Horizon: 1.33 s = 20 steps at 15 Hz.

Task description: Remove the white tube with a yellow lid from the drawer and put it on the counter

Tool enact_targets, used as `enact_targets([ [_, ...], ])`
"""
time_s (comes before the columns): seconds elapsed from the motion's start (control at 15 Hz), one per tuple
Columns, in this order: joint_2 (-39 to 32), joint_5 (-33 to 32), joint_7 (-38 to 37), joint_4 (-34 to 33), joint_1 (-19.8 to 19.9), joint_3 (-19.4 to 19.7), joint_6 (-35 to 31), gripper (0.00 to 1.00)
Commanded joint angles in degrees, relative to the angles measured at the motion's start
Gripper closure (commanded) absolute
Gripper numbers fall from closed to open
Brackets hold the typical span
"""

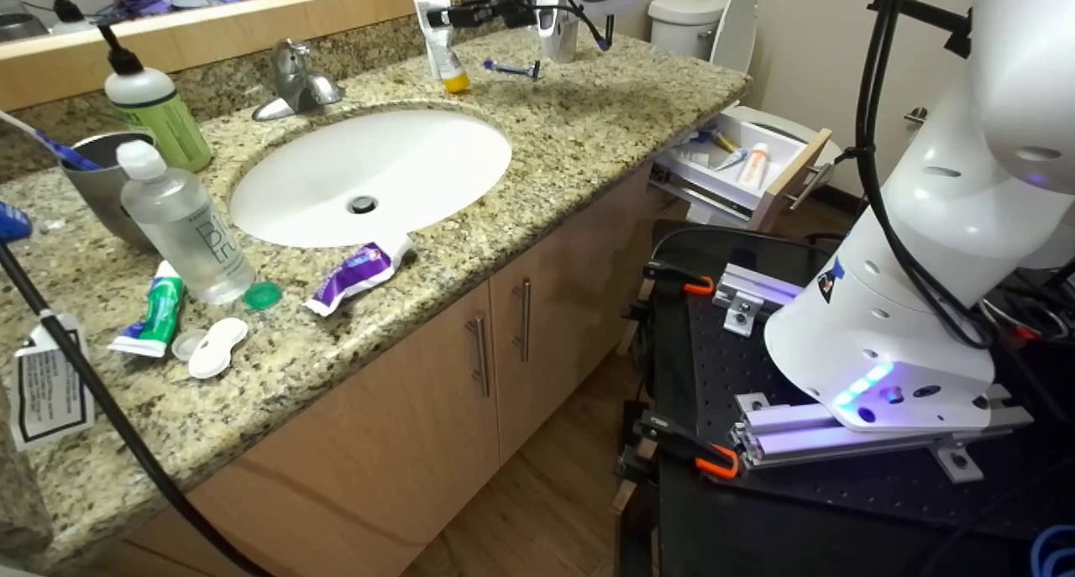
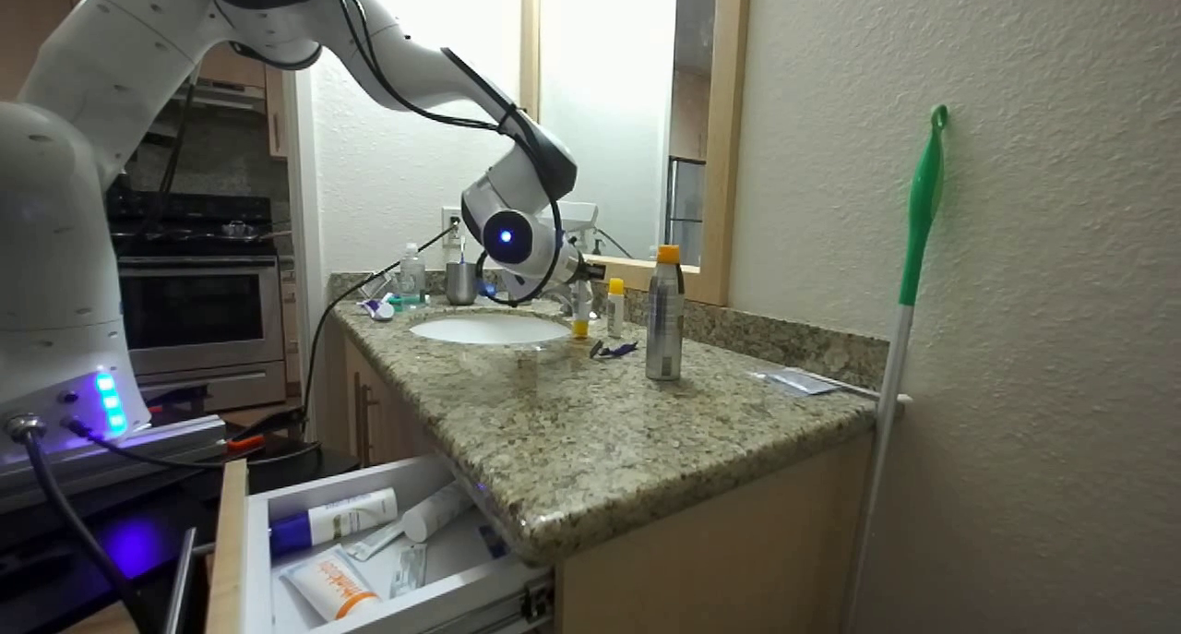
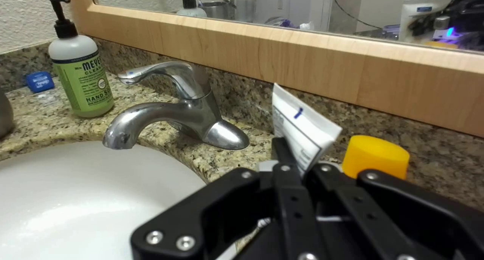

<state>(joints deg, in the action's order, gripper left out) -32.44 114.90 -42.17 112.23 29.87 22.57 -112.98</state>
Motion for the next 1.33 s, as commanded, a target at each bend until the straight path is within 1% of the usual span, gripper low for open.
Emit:
enact_targets([
  [0.0,-2.3,2.4,0.0,-2.4,2.6,-1.2,0.7,0.98],
  [0.2,-3.6,3.1,-0.1,-3.1,3.6,-1.2,0.6,0.98],
  [0.27,-1.4,1.9,0.1,-1.5,2.9,-1.1,0.1,0.93],
  [0.47,-1.8,2.0,0.0,-2.1,3.5,-1.2,0.2,0.93],
  [0.53,-1.9,2.0,0.0,-2.1,3.5,-1.2,0.2,0.98],
  [0.67,-1.2,2.1,2.1,-1.1,4.4,-1.1,2.8,0.98],
  [0.8,-0.2,1.5,4.2,0.3,6.0,-0.8,6.8,0.98],
  [0.87,-1.9,1.9,1.9,-1.9,4.6,-1.2,2.9,0.93],
  [1.07,-1.9,1.7,3.1,-1.5,6.3,-1.2,5.4,0.93],
  [1.27,-1.8,1.7,3.2,-1.4,6.3,-1.2,5.6,0.93],
])
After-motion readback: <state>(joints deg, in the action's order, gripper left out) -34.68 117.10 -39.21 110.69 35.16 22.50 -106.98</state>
